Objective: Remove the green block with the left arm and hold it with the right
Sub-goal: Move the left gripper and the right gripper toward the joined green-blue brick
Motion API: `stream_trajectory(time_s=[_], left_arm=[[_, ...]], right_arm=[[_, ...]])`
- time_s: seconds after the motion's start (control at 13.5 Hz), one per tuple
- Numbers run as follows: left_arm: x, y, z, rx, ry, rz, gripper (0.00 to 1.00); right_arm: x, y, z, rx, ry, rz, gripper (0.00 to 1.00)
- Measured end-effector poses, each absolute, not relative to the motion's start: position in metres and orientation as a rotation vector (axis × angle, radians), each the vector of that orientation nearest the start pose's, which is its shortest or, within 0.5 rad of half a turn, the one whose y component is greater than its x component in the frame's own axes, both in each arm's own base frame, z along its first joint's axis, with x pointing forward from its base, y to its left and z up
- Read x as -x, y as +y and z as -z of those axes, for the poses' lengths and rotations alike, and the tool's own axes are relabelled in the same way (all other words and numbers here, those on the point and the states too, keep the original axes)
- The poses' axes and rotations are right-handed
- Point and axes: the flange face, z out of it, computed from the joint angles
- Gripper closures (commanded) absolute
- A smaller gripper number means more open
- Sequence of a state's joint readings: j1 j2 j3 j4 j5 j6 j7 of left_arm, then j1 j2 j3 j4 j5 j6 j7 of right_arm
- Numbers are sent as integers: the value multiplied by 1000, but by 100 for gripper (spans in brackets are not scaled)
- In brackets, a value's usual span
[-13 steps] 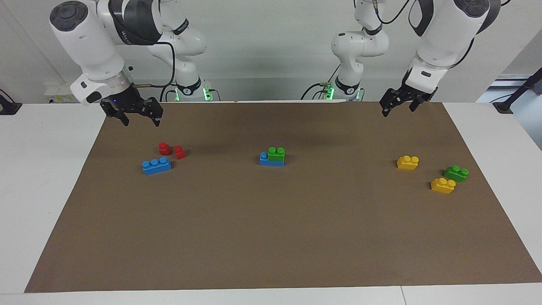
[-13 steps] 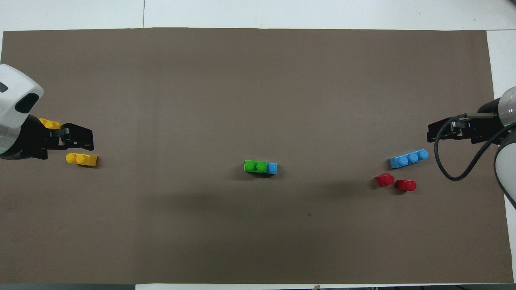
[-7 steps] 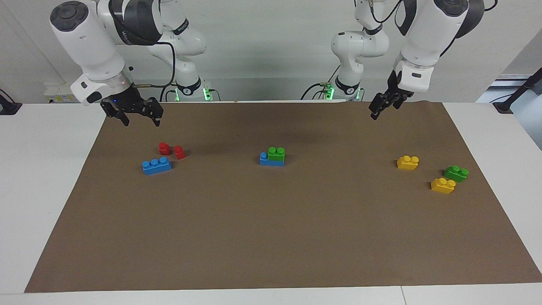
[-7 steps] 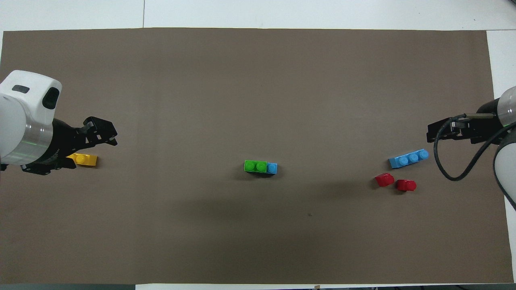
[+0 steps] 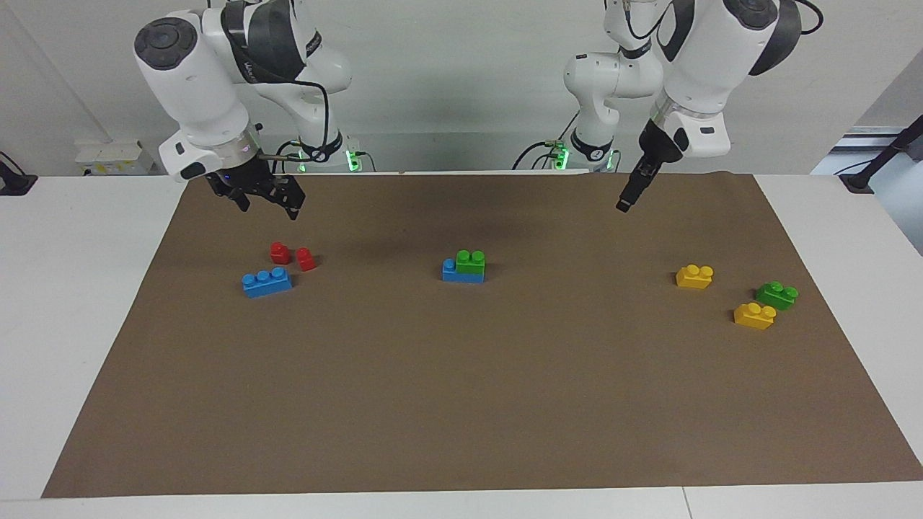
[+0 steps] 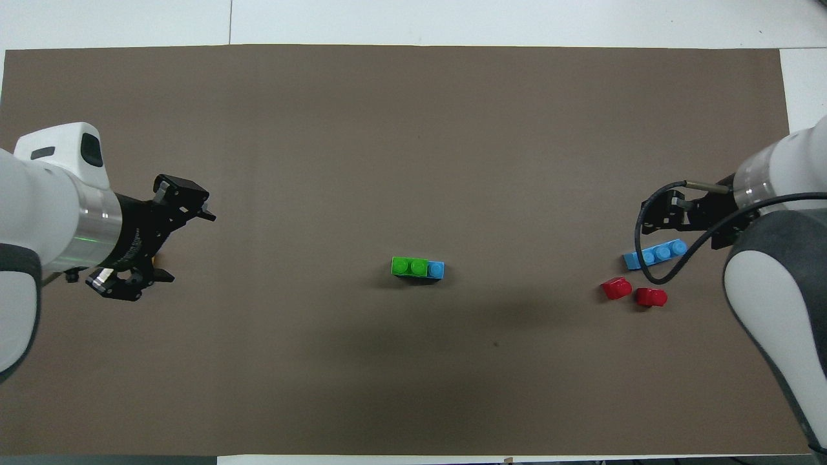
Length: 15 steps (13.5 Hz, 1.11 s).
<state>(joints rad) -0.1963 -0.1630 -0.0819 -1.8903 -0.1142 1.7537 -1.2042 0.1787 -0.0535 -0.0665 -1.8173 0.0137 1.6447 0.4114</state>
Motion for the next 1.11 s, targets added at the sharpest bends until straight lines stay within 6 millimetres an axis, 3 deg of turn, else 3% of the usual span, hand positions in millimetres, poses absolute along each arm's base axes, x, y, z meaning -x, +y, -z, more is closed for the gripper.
stream_trajectory(time_s=[0.15, 0.3, 0.52, 0.89, 1.11], left_arm=[[-480, -183, -567, 2809, -1617, -67, 0], [-473, -199, -562, 2728, -1745, -78, 0], [-468, -213, -559, 2656, -1857, -82, 0], [-453, -258, -537, 2602, -1961, -81, 0], [-457, -281, -512, 2541, -2046, -93, 0]], right_arm=[[-525, 88, -535, 3066, 656, -210, 0], [-521, 109, -529, 2998, 829, -236, 0], [-519, 122, -521, 2912, 1002, -255, 0], [-513, 142, -498, 2813, 1180, -290, 0], [-511, 158, -490, 2642, 1503, -292, 0]])
